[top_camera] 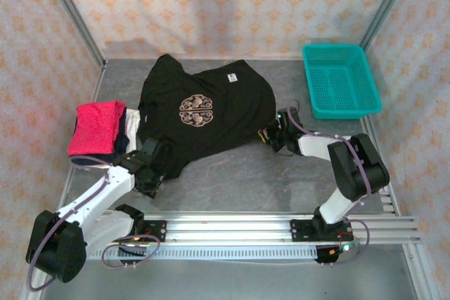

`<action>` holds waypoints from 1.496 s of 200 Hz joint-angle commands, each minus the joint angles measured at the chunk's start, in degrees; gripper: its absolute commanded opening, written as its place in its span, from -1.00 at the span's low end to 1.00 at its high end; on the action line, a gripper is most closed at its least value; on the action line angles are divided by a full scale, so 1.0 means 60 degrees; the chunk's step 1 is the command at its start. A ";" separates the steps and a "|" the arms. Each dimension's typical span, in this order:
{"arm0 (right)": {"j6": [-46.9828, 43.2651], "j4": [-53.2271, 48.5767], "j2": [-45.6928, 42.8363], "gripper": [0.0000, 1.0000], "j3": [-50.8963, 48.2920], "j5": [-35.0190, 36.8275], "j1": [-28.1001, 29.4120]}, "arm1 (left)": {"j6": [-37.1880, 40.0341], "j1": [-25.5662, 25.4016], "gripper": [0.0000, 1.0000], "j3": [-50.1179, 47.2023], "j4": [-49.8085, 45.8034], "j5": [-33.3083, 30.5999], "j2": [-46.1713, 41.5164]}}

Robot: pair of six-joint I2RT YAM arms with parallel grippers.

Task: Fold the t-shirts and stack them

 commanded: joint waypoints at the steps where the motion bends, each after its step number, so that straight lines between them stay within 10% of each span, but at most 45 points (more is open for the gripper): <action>1: -0.0186 -0.0176 0.0040 -1.00 0.0232 0.0060 0.0008 | 0.0403 0.0126 0.82 0.0698 -0.1085 -0.1047 -0.0118; 38: -0.0223 -0.0232 -0.0015 -1.00 0.0205 0.0032 0.0009 | 0.0935 0.0874 0.98 0.0278 0.0178 -0.0726 0.0403; 93: -0.0224 -0.0289 -0.0081 -1.00 0.0219 0.0040 0.0008 | 0.1369 0.1202 0.59 0.0090 0.1849 0.0062 0.1959; 136: -0.0222 -0.0292 -0.0105 -1.00 0.0188 0.0042 0.0009 | 0.1265 0.1212 -0.05 -0.0343 0.2592 0.0025 0.2604; 170: -0.0305 -0.0352 -0.0258 -1.00 0.0213 0.0040 -0.0008 | 0.1471 0.1220 -1.00 -0.0286 0.2510 -0.0294 0.2311; 299: -0.4771 -0.3850 -0.6866 -1.00 0.1945 0.3496 0.1083 | 0.3711 0.1084 -1.00 0.6143 -0.2387 -0.2164 0.0471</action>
